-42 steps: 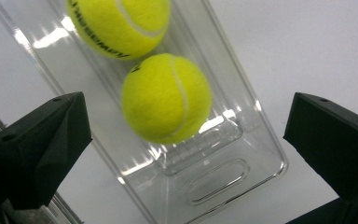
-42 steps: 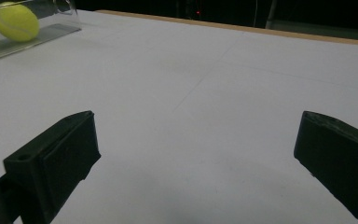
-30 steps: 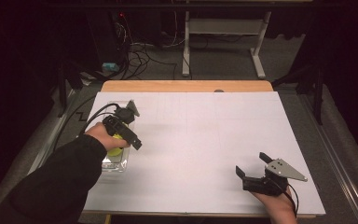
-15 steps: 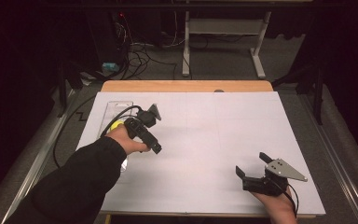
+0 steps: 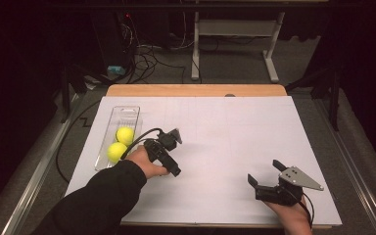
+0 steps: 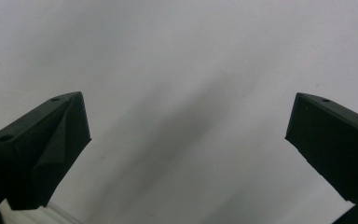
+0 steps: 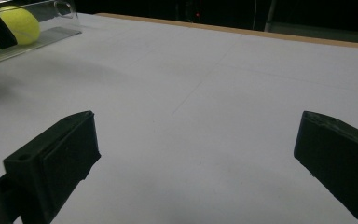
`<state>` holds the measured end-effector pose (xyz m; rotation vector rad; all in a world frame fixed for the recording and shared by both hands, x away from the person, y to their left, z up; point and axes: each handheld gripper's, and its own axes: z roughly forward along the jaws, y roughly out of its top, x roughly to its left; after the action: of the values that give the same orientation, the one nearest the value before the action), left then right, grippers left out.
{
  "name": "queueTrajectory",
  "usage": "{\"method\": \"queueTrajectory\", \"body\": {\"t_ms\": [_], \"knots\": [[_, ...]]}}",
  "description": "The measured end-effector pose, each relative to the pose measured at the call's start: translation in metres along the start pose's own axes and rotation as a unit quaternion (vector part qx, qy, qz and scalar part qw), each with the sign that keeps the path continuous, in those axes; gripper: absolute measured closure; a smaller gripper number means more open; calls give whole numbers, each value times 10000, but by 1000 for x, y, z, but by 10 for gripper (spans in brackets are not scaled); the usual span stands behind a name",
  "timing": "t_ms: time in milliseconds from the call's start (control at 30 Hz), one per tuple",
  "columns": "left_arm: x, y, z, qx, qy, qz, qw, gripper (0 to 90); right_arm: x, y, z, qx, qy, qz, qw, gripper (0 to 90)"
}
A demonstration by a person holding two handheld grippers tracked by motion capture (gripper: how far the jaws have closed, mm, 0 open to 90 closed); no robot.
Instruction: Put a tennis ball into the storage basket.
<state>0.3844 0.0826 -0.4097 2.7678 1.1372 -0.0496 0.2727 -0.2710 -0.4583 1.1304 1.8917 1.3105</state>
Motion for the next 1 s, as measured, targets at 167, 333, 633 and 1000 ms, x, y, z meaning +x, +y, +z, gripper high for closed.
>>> {"method": "queueTrajectory", "body": {"t_ms": [167, 333, 633, 1000], "knots": [[-6, -4, 10, -124, -19, -35, 9999, 4, 0, 0, 0, -6, 8, -11, 10000, 1], [-11, -10, 19, -384, -48, -71, 9992, 4, 1, 0, 0, -20, 15, -20, 10000, 1], [-14, -33, 21, -1885, -266, -347, 9811, 4, 1, 1, -1, -43, 27, 2, 10000, 1], [-22, -67, 42, -3349, -329, -172, 9415, 4, 4, 1, -1, -63, 94, -16, 9999, 1]]}}
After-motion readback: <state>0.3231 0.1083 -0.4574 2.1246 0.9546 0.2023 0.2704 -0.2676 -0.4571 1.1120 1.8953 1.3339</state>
